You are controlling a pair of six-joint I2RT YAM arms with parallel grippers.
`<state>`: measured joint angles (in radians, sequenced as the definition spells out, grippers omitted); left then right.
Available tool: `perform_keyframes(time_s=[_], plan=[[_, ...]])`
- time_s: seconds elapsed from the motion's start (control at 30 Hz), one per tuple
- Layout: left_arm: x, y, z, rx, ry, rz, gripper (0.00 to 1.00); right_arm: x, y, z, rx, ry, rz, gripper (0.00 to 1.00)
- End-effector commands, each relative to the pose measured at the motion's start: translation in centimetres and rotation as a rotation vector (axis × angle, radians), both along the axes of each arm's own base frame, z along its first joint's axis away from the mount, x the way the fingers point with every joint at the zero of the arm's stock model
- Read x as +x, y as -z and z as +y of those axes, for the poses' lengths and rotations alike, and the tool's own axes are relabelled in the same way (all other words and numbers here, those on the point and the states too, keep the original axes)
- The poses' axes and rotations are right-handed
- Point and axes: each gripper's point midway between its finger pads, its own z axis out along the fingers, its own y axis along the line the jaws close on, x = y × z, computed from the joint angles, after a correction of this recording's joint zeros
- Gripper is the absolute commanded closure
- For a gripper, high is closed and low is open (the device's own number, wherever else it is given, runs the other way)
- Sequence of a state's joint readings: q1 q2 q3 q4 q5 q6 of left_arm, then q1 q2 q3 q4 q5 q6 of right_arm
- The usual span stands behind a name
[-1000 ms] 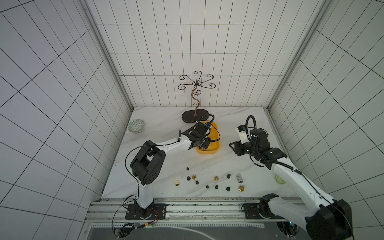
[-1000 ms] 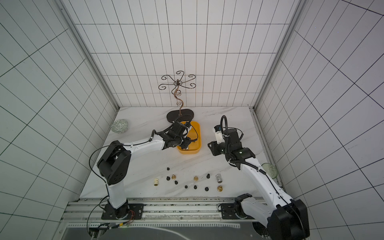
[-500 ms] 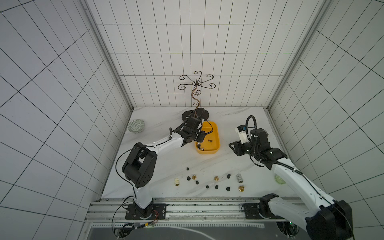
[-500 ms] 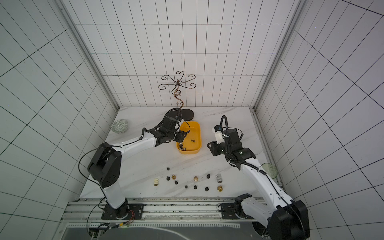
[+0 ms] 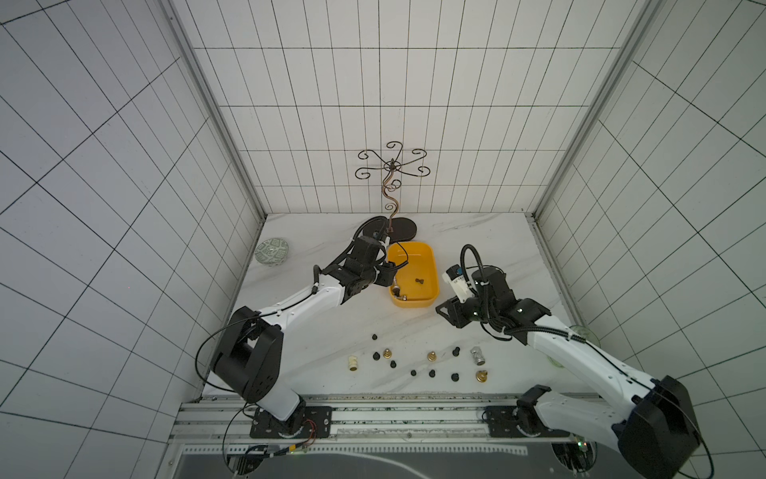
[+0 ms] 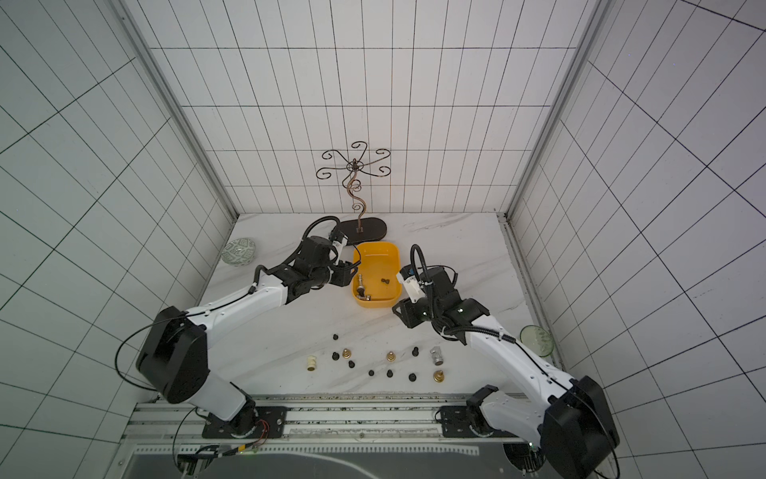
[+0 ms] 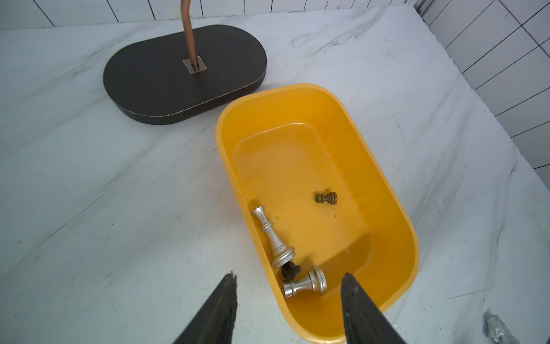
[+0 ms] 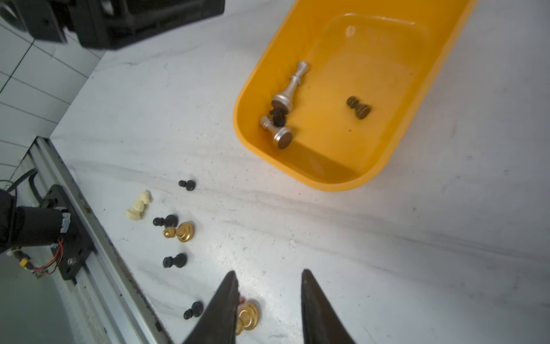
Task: Put the chess pieces into the storage box
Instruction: Place the chess piece in the storage box, then pick up the chess piece at the center of the board.
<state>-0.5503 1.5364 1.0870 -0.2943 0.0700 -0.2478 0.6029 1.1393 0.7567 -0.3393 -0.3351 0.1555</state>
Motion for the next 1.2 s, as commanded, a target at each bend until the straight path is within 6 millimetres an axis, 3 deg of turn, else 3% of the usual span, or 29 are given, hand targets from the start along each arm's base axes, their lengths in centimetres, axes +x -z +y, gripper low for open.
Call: perform_keyframes(time_s=[0.0, 0.17, 0.3, 0.8, 1.17], plan=[[-0.7, -0.5, 1.8, -0.016, -0.055, -0.01, 0.45, -2.9, 3.5, 0.4, -0.058, -0.003, 0.098, 0.64], [-2.3, 0.4, 3.6, -0.024, -0.1, 0.004, 0.44, -5.8, 5.7, 1.3, -0.109, -0.021, 0.154, 0.64], [-3.2, 1.0, 4.4, -0.033, -0.121, 0.016, 0.44, -6.8, 7.3, 1.1, -0.177, 0.002, 0.185, 0.64], [-4.0, 2.4, 4.5, -0.048, -0.122, 0.053, 0.44, -7.7, 10.5, 0.0, -0.342, 0.037, 0.215, 0.65], [-4.2, 2.8, 4.7, -0.046, -0.129, 0.056, 0.44, -8.3, 11.7, -0.1, -0.368, 0.021, 0.235, 0.73]])
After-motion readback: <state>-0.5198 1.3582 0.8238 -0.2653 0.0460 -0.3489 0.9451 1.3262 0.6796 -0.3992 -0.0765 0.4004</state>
